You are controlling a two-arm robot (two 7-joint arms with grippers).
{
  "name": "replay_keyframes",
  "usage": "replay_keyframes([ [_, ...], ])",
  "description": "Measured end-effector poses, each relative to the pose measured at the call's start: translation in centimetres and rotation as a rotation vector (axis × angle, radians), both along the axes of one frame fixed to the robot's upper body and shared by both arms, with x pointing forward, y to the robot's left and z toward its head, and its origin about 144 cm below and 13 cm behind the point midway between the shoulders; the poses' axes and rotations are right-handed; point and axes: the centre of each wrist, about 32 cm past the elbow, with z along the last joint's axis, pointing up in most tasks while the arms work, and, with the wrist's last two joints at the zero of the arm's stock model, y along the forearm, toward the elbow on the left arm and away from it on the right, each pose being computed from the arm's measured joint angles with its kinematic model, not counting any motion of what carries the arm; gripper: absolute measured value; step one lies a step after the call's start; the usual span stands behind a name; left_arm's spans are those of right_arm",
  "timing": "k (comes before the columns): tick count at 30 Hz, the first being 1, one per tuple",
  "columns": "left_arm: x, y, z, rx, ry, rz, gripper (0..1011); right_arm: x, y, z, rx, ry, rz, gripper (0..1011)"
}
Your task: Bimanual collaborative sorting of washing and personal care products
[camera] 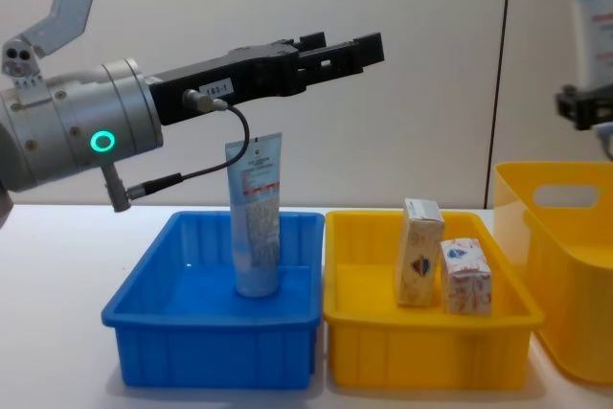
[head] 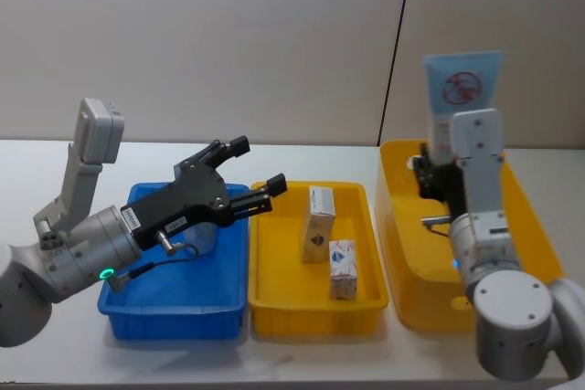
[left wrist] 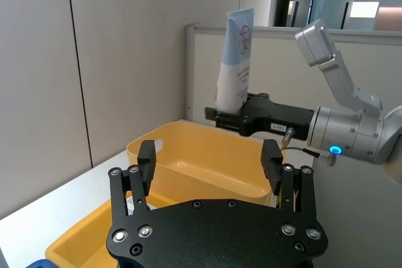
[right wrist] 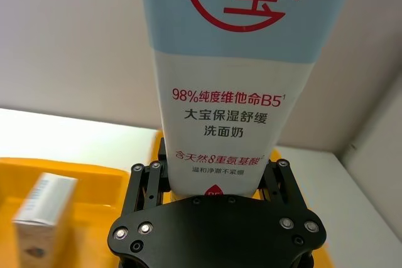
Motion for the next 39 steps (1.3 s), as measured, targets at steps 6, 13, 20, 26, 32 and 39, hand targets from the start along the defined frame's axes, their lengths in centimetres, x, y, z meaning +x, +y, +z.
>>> replay_keyframes([
  [6, 0.0, 0.0, 0.0, 0.0, 0.0, 0.0, 1001, -0.5, -1.6, 0.6, 0.022, 0.057, -0.065, 632],
  [13, 0.0, 0.0, 0.0, 0.0, 0.0, 0.0, 1001, -1.1, -3.1, 1.1, 0.038, 0.143, -0.111, 632],
  [20, 0.0, 0.0, 0.0, 0.0, 0.0, 0.0, 1001, -1.6, -4.2, 1.1, 0.045, 0.23, -0.125, 632],
  [26, 0.0, 0.0, 0.0, 0.0, 0.0, 0.0, 1001, -2.0, -4.8, 1.1, 0.051, 0.28, -0.131, 632],
  [32, 0.0, 0.0, 0.0, 0.0, 0.0, 0.0, 1001, -2.2, -5.2, 1.1, 0.054, 0.309, -0.134, 632],
  [39, 0.0, 0.0, 0.0, 0.0, 0.0, 0.0, 1001, -2.4, -5.5, 1.0, 0.058, 0.33, -0.136, 630],
])
